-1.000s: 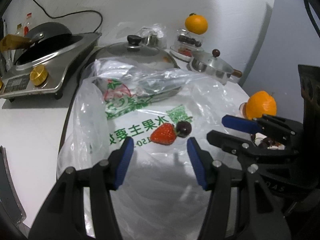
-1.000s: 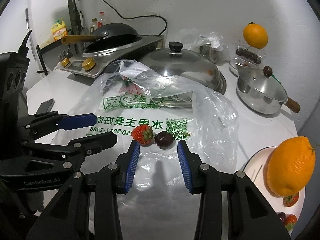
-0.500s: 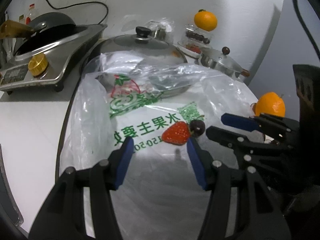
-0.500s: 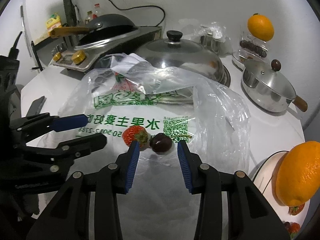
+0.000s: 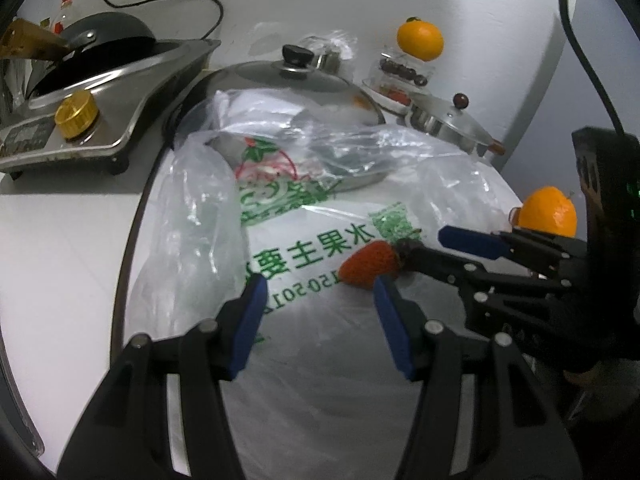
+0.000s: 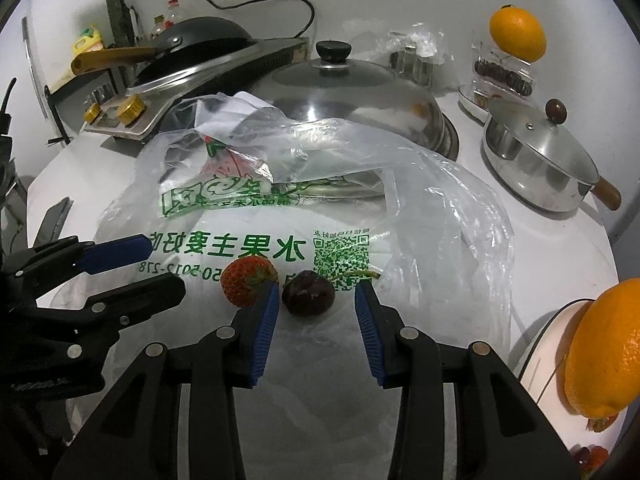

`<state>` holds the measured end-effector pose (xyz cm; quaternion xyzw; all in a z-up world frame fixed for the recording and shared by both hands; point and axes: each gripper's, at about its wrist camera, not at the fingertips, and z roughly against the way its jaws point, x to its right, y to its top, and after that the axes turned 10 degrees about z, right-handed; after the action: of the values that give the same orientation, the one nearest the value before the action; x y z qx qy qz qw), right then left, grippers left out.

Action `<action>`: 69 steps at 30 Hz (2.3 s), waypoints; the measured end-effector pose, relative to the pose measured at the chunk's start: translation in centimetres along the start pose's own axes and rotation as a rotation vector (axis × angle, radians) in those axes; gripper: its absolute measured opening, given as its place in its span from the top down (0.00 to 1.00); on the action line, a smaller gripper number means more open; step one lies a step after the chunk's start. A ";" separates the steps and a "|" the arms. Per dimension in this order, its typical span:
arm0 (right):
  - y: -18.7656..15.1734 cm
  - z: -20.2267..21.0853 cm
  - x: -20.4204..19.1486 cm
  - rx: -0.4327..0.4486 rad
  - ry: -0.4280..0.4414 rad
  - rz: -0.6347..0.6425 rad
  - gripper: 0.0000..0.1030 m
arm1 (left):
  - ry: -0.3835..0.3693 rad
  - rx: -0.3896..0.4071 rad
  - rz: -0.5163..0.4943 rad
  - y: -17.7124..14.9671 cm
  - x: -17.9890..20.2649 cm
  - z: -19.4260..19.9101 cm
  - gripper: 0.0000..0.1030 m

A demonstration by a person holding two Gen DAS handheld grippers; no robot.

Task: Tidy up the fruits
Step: 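Close the right gripper on the dark cherry while the left gripper closes on the strawberry, then lift the cherry with the right gripper while the left gripper lifts the strawberry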

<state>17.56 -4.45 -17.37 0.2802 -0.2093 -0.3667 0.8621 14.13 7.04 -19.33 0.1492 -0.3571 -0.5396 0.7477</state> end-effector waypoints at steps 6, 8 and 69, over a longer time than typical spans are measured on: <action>0.2 -0.7 0.0 -0.018 0.001 -0.023 0.60 | -0.005 -0.001 0.004 -0.1 -0.5 -0.1 0.45; 0.3 -0.9 0.0 -0.018 0.001 -0.030 0.60 | -0.006 0.000 0.004 -0.1 -0.6 -0.1 0.45; -2.4 0.0 4.0 0.003 0.207 -0.125 0.69 | 0.050 -0.075 -0.277 0.0 5.9 -5.3 0.53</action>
<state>18.89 -8.80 -18.33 0.3304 -0.1021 -0.3884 0.8542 18.75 0.79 -20.83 0.1823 -0.2940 -0.6466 0.6799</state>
